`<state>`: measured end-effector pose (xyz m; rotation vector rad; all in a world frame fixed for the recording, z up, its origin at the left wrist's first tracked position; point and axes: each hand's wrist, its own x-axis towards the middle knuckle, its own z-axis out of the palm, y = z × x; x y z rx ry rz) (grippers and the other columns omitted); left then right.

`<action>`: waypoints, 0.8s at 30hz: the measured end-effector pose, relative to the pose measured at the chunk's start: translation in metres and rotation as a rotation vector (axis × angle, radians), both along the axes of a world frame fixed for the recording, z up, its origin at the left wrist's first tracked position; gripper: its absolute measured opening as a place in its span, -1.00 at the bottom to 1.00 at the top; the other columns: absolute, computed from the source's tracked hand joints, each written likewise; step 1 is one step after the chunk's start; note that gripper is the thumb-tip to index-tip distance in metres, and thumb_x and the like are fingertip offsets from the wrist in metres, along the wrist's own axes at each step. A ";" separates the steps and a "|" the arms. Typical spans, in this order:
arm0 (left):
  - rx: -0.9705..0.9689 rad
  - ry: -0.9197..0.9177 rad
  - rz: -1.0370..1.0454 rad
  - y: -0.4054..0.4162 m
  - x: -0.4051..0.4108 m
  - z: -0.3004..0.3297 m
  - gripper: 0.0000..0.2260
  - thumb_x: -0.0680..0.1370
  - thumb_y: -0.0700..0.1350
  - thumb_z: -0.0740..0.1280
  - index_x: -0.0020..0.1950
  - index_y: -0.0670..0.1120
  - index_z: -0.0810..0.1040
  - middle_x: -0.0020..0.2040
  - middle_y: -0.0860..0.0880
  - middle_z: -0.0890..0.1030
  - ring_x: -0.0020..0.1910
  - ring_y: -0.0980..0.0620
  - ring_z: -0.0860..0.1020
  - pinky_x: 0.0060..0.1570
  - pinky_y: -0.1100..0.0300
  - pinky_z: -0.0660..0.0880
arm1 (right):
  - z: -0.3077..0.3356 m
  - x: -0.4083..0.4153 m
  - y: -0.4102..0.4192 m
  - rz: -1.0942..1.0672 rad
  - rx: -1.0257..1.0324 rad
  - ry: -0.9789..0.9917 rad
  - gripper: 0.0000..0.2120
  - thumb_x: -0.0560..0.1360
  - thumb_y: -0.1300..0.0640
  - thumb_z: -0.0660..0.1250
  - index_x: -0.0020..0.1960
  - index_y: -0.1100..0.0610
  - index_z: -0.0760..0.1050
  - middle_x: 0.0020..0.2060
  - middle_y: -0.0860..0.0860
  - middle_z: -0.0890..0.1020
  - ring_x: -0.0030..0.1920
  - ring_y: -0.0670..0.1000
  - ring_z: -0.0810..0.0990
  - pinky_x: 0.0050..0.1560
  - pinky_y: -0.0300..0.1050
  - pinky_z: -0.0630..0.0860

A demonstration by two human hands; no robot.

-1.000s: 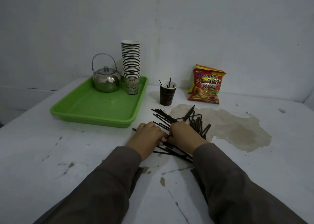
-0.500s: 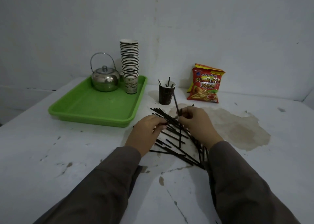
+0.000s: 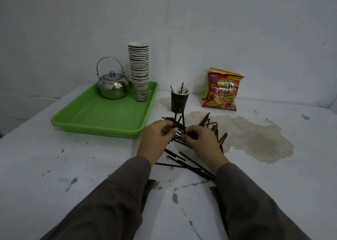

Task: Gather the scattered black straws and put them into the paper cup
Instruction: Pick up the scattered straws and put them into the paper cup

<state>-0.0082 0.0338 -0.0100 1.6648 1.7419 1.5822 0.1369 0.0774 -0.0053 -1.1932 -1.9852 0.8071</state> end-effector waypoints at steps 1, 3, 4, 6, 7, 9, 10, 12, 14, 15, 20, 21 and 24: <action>-0.015 -0.008 -0.003 0.001 -0.001 0.000 -0.93 0.43 -0.16 0.41 -0.10 -0.11 0.62 -0.26 0.03 0.59 -0.30 0.21 0.53 -0.27 0.42 0.48 | 0.002 -0.001 0.001 -0.001 0.003 0.008 -0.95 0.45 0.15 0.39 -0.10 0.07 0.61 -0.29 -0.14 0.59 -0.25 -0.18 0.54 -0.13 -0.27 0.47; -0.050 -0.011 -0.016 0.002 -0.005 0.002 -0.93 0.43 -0.14 0.41 -0.11 -0.07 0.63 -0.27 0.10 0.60 -0.28 0.23 0.53 -0.27 0.36 0.49 | 0.009 -0.001 0.004 -0.007 0.013 0.065 -0.95 0.44 0.13 0.40 -0.17 -0.01 0.60 -0.32 -0.15 0.60 -0.29 -0.21 0.55 -0.17 -0.28 0.50; -0.066 -0.006 -0.024 0.002 -0.006 0.003 -0.94 0.43 -0.14 0.42 -0.11 -0.05 0.63 -0.28 0.15 0.59 -0.27 0.23 0.54 -0.26 0.34 0.50 | 0.013 0.000 0.005 -0.007 0.004 0.114 -0.91 0.43 0.13 0.40 -0.19 -0.06 0.58 -0.32 -0.13 0.62 -0.32 -0.21 0.56 -0.19 -0.28 0.54; -0.088 -0.001 -0.047 0.003 -0.008 0.004 -0.93 0.42 -0.13 0.42 -0.12 -0.03 0.63 -0.29 0.21 0.58 -0.26 0.24 0.55 -0.24 0.35 0.51 | 0.020 0.001 0.006 0.004 -0.040 0.232 -0.87 0.44 0.15 0.39 -0.21 -0.08 0.57 -0.31 -0.04 0.65 -0.36 -0.18 0.57 -0.23 -0.25 0.58; -0.097 -0.001 -0.060 0.004 -0.009 0.005 -0.93 0.42 -0.12 0.43 -0.12 -0.01 0.63 -0.29 0.21 0.58 -0.26 0.25 0.56 -0.24 0.39 0.51 | 0.022 0.001 0.006 0.007 -0.060 0.283 -0.88 0.44 0.17 0.39 -0.20 -0.04 0.58 -0.30 0.03 0.66 -0.37 -0.14 0.57 -0.24 -0.22 0.59; -0.112 -0.031 -0.093 0.005 -0.006 0.006 -0.92 0.40 -0.12 0.45 -0.14 0.01 0.62 -0.30 0.17 0.60 -0.28 0.26 0.57 -0.26 0.42 0.51 | 0.025 -0.002 0.006 -0.006 -0.079 0.340 -0.91 0.46 0.20 0.37 -0.20 0.07 0.61 -0.29 0.15 0.66 -0.36 -0.07 0.57 -0.25 -0.14 0.59; -0.117 -0.061 -0.115 0.006 -0.005 0.007 -0.91 0.39 -0.14 0.46 -0.16 0.01 0.62 -0.30 0.14 0.61 -0.28 0.25 0.58 -0.25 0.40 0.52 | 0.025 -0.004 0.006 -0.014 -0.081 0.352 -0.92 0.46 0.21 0.37 -0.19 0.14 0.61 -0.30 0.17 0.65 -0.37 -0.06 0.56 -0.26 -0.13 0.58; -0.128 -0.111 -0.146 0.009 -0.001 0.008 -0.88 0.37 -0.16 0.47 -0.20 0.05 0.59 -0.30 0.08 0.62 -0.26 0.17 0.60 -0.20 0.30 0.56 | 0.025 -0.008 0.006 -0.032 -0.089 0.387 -0.90 0.47 0.21 0.36 -0.17 0.22 0.61 -0.37 0.13 0.61 -0.41 -0.11 0.54 -0.32 -0.23 0.54; -0.135 -0.176 -0.152 0.012 0.001 0.010 -0.87 0.36 -0.18 0.48 -0.22 0.04 0.59 -0.30 0.00 0.63 -0.25 0.09 0.61 -0.19 0.24 0.56 | 0.027 -0.009 0.008 -0.044 -0.095 0.436 -0.90 0.47 0.21 0.36 -0.19 0.22 0.60 -0.42 0.07 0.58 -0.45 -0.15 0.52 -0.37 -0.32 0.53; -0.133 -0.210 -0.153 0.013 0.002 0.011 -0.89 0.37 -0.18 0.47 -0.20 0.00 0.60 -0.29 -0.04 0.64 -0.25 0.07 0.62 -0.19 0.23 0.56 | 0.027 -0.008 0.008 -0.046 -0.093 0.453 -0.89 0.46 0.21 0.37 -0.21 0.21 0.60 -0.43 0.06 0.58 -0.46 -0.15 0.52 -0.38 -0.33 0.53; -0.116 -0.318 -0.197 0.017 0.001 0.016 -0.93 0.40 -0.20 0.44 -0.15 -0.09 0.63 -0.25 -0.09 0.70 -0.22 0.06 0.67 -0.13 0.27 0.59 | 0.029 -0.006 0.014 -0.013 -0.098 0.377 -0.90 0.45 0.18 0.39 -0.18 0.21 0.63 -0.41 0.06 0.59 -0.44 -0.14 0.53 -0.35 -0.33 0.52; -0.118 -0.330 -0.215 0.018 0.002 0.017 -0.93 0.40 -0.22 0.44 -0.14 -0.10 0.64 -0.23 -0.10 0.70 -0.20 0.05 0.67 -0.11 0.27 0.59 | 0.029 -0.006 0.016 0.010 -0.107 0.354 -0.90 0.45 0.18 0.39 -0.17 0.21 0.64 -0.39 0.06 0.60 -0.40 -0.11 0.53 -0.30 -0.27 0.55; -0.119 -0.333 -0.224 0.022 0.001 0.020 -0.92 0.40 -0.24 0.44 -0.17 -0.07 0.64 -0.25 -0.05 0.69 -0.25 0.13 0.66 -0.17 0.36 0.56 | 0.029 -0.004 0.020 0.038 -0.119 0.325 -0.89 0.44 0.16 0.40 -0.12 0.20 0.66 -0.34 0.04 0.63 -0.40 -0.16 0.54 -0.31 -0.32 0.53</action>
